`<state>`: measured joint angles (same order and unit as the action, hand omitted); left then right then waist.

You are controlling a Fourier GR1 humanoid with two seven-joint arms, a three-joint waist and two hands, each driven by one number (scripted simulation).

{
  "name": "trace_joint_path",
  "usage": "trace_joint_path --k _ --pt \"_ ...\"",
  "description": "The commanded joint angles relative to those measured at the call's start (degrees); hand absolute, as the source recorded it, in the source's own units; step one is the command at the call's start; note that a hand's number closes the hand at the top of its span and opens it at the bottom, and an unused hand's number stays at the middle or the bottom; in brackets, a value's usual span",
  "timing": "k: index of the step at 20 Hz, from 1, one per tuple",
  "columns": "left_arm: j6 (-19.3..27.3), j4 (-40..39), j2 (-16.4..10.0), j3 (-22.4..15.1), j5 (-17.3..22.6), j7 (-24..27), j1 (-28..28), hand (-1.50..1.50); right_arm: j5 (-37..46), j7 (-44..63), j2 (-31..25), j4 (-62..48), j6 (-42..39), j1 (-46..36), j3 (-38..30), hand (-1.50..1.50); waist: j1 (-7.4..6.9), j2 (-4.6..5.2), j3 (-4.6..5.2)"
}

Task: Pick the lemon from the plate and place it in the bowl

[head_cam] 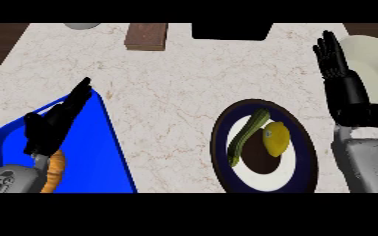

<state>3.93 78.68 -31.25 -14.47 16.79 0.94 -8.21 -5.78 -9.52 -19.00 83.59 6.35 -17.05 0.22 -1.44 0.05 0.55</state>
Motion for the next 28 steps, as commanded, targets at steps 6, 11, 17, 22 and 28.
trace_joint_path --k 6,11,17,22,28 --pt "1.39 5.17 5.57 -1.48 0.08 2.43 -2.52 0.00 -9.60 -2.61 17.19 5.35 22.51 12.19 -15.47 1.50 8.82 -1.68 -0.90" --pt "-0.65 5.96 8.79 -5.83 -0.49 2.35 -1.77 0.00 -13.51 -5.20 18.70 4.56 35.43 20.10 -6.95 -1.50 3.25 -0.39 -0.71" --pt "1.21 11.97 10.98 -8.01 -3.35 -1.42 -1.22 0.00 2.81 -1.05 15.13 6.75 40.66 29.04 3.86 -1.50 1.72 -0.18 -0.47" --pt "0.26 11.41 11.47 -7.65 -2.66 -2.47 -3.29 0.00 9.15 19.93 0.06 6.82 35.79 29.01 7.47 -1.50 1.02 0.03 -0.24" --pt "0.46 8.58 12.26 -7.82 -3.59 -0.85 -2.96 0.00 4.93 38.34 -12.62 15.51 16.00 30.64 14.08 -1.50 1.04 0.12 -0.09"
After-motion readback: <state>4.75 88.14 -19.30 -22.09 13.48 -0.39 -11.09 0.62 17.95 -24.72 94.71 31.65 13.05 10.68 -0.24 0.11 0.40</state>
